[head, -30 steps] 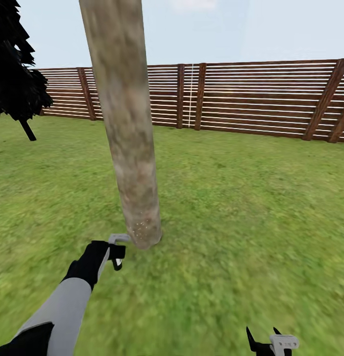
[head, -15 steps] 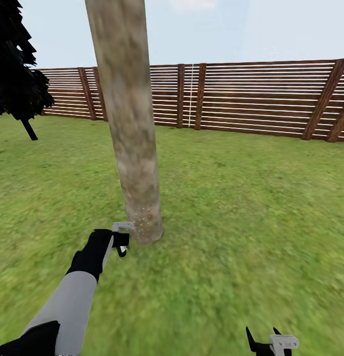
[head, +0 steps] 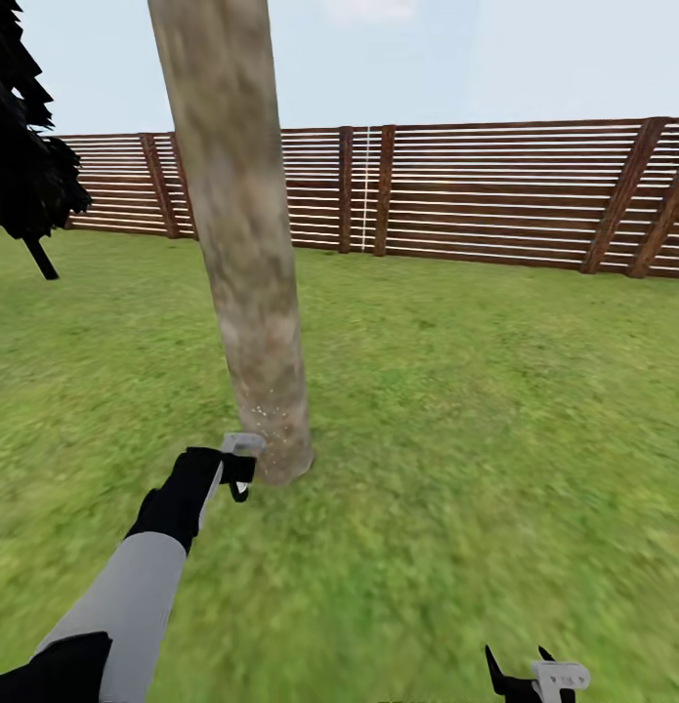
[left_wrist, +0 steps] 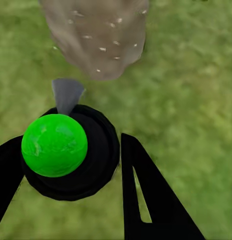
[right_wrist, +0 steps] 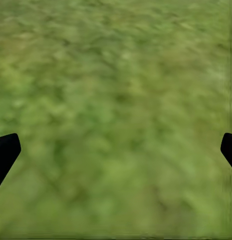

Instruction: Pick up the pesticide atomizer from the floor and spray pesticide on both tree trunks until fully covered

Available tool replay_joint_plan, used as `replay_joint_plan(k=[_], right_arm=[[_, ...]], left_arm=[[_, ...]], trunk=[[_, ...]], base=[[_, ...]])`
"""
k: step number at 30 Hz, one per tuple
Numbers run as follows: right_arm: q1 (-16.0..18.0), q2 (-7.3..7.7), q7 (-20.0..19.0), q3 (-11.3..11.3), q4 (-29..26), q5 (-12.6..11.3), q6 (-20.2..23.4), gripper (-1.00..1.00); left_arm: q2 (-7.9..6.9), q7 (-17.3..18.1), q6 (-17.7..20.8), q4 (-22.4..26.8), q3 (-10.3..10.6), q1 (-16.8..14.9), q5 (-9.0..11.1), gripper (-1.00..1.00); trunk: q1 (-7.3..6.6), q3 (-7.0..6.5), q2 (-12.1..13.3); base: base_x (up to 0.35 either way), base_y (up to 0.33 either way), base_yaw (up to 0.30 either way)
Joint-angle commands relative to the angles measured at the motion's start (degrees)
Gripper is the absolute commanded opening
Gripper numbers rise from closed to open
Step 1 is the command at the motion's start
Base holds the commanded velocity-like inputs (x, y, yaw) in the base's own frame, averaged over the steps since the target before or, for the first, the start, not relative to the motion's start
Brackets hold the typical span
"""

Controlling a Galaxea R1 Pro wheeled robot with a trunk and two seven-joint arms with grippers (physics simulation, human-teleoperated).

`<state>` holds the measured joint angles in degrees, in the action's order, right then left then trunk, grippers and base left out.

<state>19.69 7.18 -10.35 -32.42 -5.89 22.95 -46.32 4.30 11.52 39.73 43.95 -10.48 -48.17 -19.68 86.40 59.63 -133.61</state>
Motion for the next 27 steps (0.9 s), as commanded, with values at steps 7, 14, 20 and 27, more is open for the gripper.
replay_joint_plan(k=[7, 14, 20, 27], right_arm=[[0.00, -0.15, 0.07, -0.01, 0.00, -0.01, 0.00, 1.00], [0.00, -0.15, 0.07, -0.01, 0.00, -0.01, 0.00, 1.00], [0.00, -0.23, 0.07, -0.01, 0.00, -0.01, 0.00, 1.00], [0.00, -0.23, 0.07, -0.01, 0.00, -0.01, 0.00, 1.00]], left_arm=[[1.98, -0.01, 1.36, 0.04, 0.73, 0.16, 4.17, -1.00], [-2.31, 0.14, 2.70, 1.11, 0.17, -0.07, 4.39, -1.00], [0.99, 0.18, 7.96, 7.26, 0.92, -0.24, 4.31, -1.00], [-2.18, 0.53, 14.45, 12.62, 0.51, -0.56, 4.37, -1.00]], trunk=[[0.00, 0.00, 0.00], [0.00, 0.00, 0.00], [0.00, 0.00, 0.00], [0.00, 0.00, 0.00]], base=[[0.000, 0.000, -0.059], [0.000, 0.000, 0.000], [0.000, 0.000, 0.000], [0.000, 0.000, 0.000]])
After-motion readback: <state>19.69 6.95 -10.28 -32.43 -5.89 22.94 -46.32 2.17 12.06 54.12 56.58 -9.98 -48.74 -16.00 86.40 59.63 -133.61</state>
